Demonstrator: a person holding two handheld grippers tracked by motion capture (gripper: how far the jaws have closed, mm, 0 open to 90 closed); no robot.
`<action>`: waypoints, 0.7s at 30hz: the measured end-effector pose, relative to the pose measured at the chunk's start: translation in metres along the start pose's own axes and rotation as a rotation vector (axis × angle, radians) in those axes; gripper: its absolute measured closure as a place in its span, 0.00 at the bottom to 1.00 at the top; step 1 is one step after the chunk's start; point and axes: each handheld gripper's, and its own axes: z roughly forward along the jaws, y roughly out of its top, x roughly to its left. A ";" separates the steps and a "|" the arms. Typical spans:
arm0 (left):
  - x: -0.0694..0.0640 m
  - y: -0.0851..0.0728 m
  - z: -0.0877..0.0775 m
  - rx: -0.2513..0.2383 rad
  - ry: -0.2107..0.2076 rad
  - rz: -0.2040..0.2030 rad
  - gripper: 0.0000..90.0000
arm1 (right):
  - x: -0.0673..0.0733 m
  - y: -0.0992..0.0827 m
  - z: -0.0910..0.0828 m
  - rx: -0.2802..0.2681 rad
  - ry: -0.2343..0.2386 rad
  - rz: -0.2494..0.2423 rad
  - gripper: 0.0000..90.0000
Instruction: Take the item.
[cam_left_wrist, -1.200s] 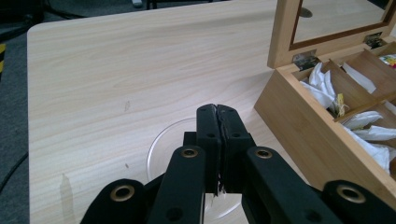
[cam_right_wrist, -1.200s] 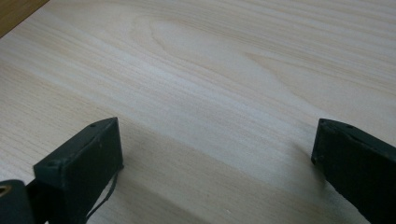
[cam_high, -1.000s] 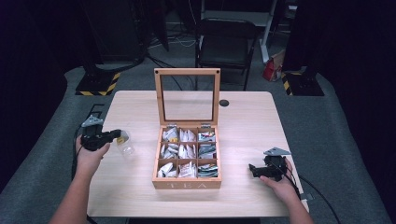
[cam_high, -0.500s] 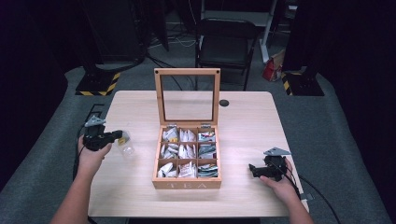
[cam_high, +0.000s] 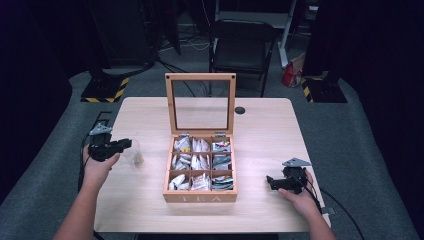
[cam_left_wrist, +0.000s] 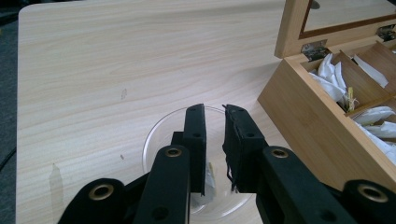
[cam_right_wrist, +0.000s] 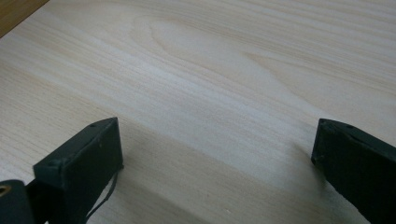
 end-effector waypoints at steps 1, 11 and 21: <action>0.000 0.000 0.000 0.000 0.002 0.001 0.87 | 0.000 0.000 0.000 -0.001 0.000 0.001 0.01; -0.002 0.002 -0.005 -0.016 0.013 -0.008 0.72 | 0.000 0.000 0.000 0.000 0.000 0.001 0.01; -0.012 0.017 -0.018 -0.062 0.033 0.020 0.57 | 0.000 0.000 0.000 0.000 0.000 0.000 0.01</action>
